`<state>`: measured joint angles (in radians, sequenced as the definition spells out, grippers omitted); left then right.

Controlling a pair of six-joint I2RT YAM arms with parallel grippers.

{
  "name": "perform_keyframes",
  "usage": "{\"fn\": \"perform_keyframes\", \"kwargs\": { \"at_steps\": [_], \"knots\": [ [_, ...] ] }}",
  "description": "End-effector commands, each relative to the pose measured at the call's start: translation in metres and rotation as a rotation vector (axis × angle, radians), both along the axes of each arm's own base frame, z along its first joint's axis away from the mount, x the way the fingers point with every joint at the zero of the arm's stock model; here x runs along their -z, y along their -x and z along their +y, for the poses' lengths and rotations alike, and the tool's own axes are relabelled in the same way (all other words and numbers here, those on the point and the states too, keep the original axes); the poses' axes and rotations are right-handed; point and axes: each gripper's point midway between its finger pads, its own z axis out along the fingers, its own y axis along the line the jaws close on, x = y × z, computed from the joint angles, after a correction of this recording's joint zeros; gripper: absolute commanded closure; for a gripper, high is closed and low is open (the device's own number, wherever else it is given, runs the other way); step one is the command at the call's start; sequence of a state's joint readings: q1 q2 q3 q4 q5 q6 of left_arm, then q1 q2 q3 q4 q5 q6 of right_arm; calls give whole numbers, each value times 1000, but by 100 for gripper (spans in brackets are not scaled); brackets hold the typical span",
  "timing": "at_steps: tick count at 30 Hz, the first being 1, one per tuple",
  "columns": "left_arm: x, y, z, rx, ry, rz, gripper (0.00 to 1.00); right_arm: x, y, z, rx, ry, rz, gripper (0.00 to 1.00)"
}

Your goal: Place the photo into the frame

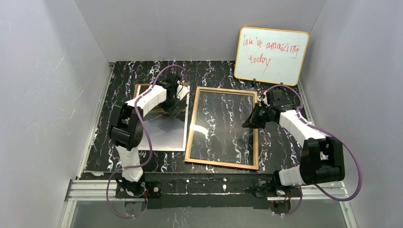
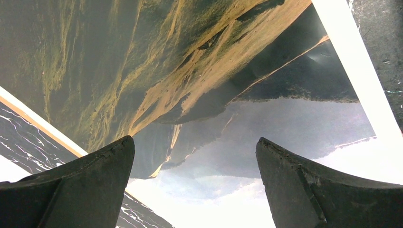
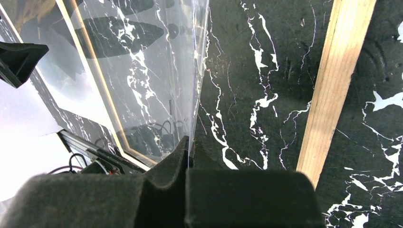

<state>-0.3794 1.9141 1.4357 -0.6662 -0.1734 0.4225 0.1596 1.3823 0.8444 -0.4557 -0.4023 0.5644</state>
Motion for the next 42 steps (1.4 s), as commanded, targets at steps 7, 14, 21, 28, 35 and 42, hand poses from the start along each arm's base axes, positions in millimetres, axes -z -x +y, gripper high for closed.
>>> {"fn": "perform_keyframes", "kwargs": {
  "at_steps": [7,14,21,28,35,42],
  "knots": [
    [-24,2,-3,13,20,-32,2,-19,-7,-4,-9,23,-56,99],
    [-22,3,0,20,3,-29,2,-20,-2,-10,7,46,-73,99],
    [-21,4,0,22,5,-23,2,-17,-3,-9,14,36,-69,99],
    [-19,3,-2,24,7,-20,2,-14,0,-9,6,37,-57,99],
    [-19,4,-4,30,8,-15,2,-10,8,-10,-39,48,-29,99],
    [-19,4,-7,37,9,-17,2,-14,0,-10,-59,52,-51,99]
  ]
}}
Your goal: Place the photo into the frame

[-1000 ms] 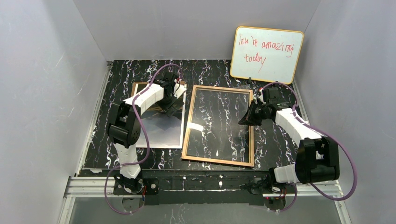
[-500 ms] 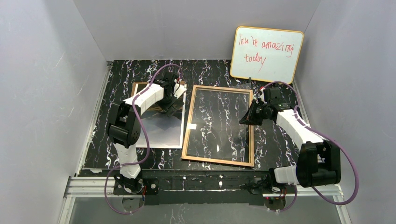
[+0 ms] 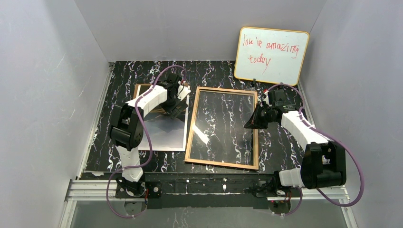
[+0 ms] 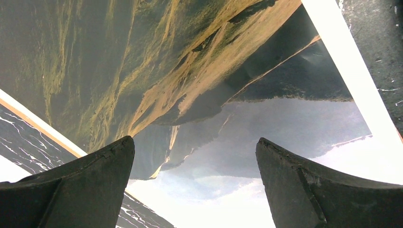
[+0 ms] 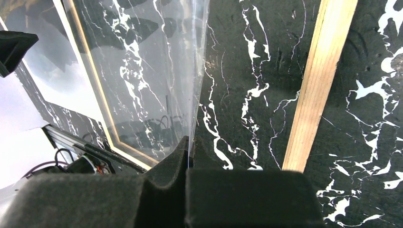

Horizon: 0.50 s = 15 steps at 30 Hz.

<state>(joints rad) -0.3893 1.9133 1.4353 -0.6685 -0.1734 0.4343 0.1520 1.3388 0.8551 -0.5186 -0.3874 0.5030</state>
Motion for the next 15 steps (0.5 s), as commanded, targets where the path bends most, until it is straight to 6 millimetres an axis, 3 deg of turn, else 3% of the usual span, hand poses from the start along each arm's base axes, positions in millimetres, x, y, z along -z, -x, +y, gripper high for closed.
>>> {"fn": "perform_keyframes", "kwargs": {
  "at_steps": [1,8,15],
  "knots": [
    [-19,3,-4,16,13,-19,2,-7,-9,-2,-32,12,-33,99],
    [-16,5,-6,18,14,-11,2,-14,-16,5,-58,-29,-61,99],
    [-8,11,-23,39,48,20,2,-47,-21,16,-100,-108,-234,99]
  ]
}}
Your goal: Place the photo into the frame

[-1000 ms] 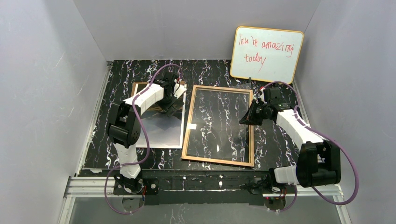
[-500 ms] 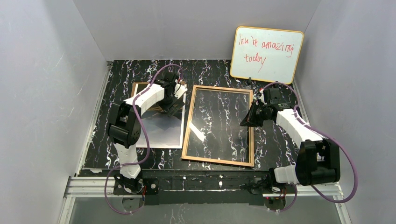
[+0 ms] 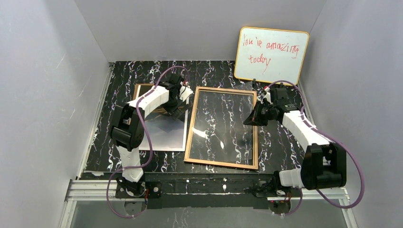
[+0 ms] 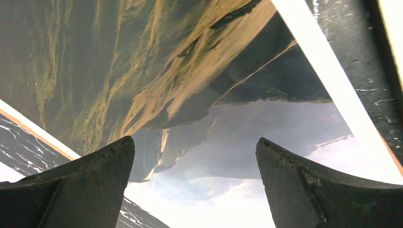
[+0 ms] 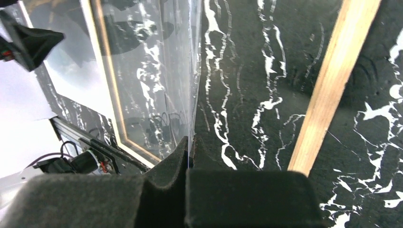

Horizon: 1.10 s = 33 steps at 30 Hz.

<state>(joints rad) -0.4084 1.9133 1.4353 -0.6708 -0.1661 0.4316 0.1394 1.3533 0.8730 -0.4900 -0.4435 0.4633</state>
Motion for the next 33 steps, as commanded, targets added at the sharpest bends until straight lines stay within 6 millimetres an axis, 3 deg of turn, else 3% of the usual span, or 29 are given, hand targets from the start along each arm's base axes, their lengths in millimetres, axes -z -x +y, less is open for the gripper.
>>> {"fn": "perform_keyframes", "kwargs": {
  "at_steps": [1,7,22,33],
  "knots": [
    [-8,9,-17,19,50,20,2,-43,-13,12,-56,-81,-207,99],
    [-6,13,-32,26,115,54,2,-53,-10,15,-78,-105,-257,99],
    [5,20,-34,31,118,83,2,-28,-14,17,-65,-137,-164,99],
    [13,19,-34,34,101,90,2,-27,-19,20,-83,-159,-184,99]
  ]
}}
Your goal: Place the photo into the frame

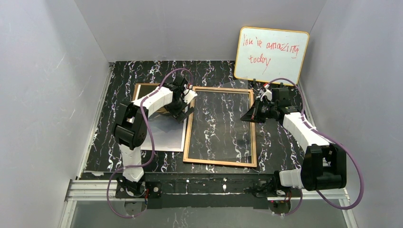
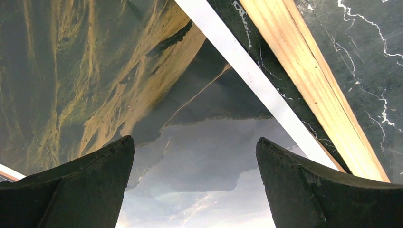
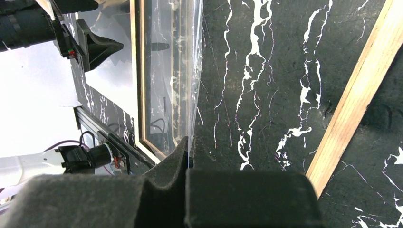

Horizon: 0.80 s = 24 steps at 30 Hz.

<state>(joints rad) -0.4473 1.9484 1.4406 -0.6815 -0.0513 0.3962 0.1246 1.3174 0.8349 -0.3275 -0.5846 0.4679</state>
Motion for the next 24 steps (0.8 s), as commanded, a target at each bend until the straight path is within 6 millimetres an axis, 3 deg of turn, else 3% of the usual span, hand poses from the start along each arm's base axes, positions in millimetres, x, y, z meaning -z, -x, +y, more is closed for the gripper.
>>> {"fn": "perform_keyframes", "kwargs": {
  "at_steps": [1,3,9,16,24],
  "knots": [
    [-3,3,-2,-1,7,5,2,-1,-7,3,-16,-18,-39,99],
    [-2,4,-1,3,5,9,2,3,-7,2,-15,-10,-29,96],
    [-3,4,0,5,0,1,2,10,-4,3,3,-32,-25,71],
    [-5,3,1,7,-6,-7,2,11,-8,-5,45,19,-46,31],
    [-6,3,0,6,1,-7,2,20,-15,-24,94,147,-12,16]
  ]
}}
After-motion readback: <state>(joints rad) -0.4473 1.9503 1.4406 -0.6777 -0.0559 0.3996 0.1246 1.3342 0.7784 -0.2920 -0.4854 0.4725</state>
